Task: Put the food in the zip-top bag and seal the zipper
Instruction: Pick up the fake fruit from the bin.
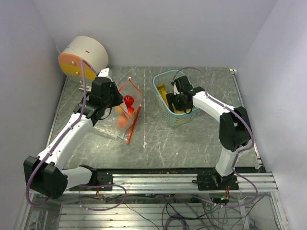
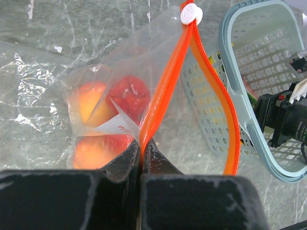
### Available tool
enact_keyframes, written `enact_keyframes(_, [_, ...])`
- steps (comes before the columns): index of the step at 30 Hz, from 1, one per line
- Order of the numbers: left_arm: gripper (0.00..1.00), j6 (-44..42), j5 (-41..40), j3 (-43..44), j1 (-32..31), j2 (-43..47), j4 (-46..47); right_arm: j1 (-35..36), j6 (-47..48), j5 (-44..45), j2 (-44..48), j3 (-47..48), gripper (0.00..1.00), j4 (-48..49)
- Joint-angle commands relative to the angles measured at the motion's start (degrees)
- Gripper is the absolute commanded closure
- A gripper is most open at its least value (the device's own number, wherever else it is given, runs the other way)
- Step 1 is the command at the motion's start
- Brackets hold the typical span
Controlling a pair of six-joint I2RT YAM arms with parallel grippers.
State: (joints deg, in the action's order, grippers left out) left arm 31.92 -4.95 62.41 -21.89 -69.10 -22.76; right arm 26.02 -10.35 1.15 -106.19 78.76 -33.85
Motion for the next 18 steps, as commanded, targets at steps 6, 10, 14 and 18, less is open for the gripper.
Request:
enact_keyframes(6, [0.93, -0.7, -0.6, 2.5, 0.5, -0.4, 0.4, 0.8, -0.5, 12.7, -8.0, -1.3, 0.1, -5.5])
enact_keyframes(10, [0.93, -0.8, -0.9, 2.4, 0.6, -0.2, 0.4, 0.9, -4.3, 18.1, -8.5, 0.0, 0.07, -9.3])
enact_keyframes(14, [0.93, -0.9, -0.8, 2.2, 0.7, -0.3, 0.7, 1.0, -6.6, 15.8, -7.3, -0.9, 0.11, -9.3])
enact_keyframes(18, [0.93, -0.8, -0.5, 2.1, 0.7, -0.3, 0.7, 1.1, -7.1, 13.6, -4.9, -0.8, 0.38, -8.9])
